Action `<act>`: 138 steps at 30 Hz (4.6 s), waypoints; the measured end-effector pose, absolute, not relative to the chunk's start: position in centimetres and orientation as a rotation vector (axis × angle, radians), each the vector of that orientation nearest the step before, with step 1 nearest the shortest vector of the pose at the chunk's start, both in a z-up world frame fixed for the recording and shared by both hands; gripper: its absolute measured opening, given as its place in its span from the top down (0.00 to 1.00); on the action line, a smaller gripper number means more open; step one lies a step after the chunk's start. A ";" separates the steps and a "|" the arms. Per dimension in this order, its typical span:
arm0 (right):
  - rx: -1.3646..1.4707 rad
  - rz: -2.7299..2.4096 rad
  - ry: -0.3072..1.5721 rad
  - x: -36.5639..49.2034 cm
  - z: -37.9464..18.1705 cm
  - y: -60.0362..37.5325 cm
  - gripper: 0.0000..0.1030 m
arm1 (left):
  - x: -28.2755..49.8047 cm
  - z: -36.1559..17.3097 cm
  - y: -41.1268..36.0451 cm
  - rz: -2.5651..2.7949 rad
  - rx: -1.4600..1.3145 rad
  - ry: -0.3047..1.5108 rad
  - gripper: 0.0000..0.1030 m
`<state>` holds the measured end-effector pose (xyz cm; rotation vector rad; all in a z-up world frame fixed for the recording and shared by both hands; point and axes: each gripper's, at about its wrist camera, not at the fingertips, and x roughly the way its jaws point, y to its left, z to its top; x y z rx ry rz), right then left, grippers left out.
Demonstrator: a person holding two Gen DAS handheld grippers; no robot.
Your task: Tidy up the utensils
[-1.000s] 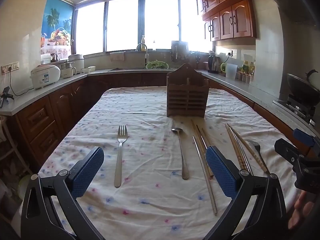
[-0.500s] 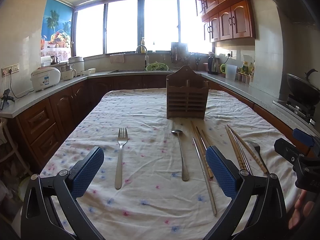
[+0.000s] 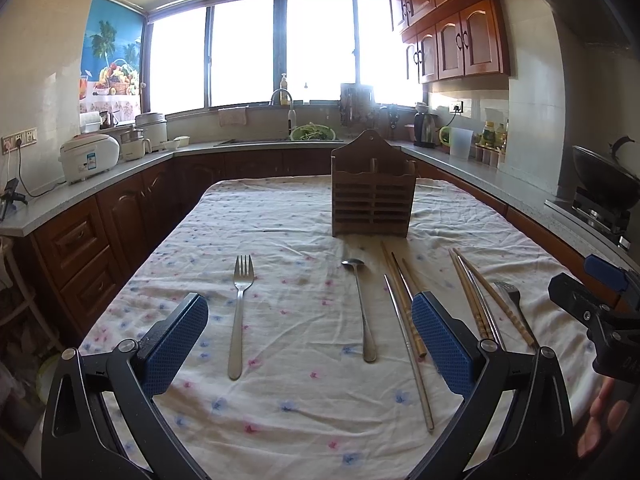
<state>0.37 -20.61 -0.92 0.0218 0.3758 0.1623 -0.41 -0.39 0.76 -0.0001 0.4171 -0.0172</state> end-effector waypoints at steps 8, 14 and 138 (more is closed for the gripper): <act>0.024 0.163 0.376 0.4 -0.9 -20.6 0.00 | -0.3 0.7 -0.4 -0.016 0.001 0.417 0.00; 0.027 0.167 0.374 0.5 -1.0 -20.5 0.00 | -0.1 0.7 -0.5 -0.021 0.002 0.418 0.00; 0.257 0.279 0.453 19.8 9.9 -25.7 0.95 | 17.9 7.6 0.0 -0.376 -0.137 0.637 0.98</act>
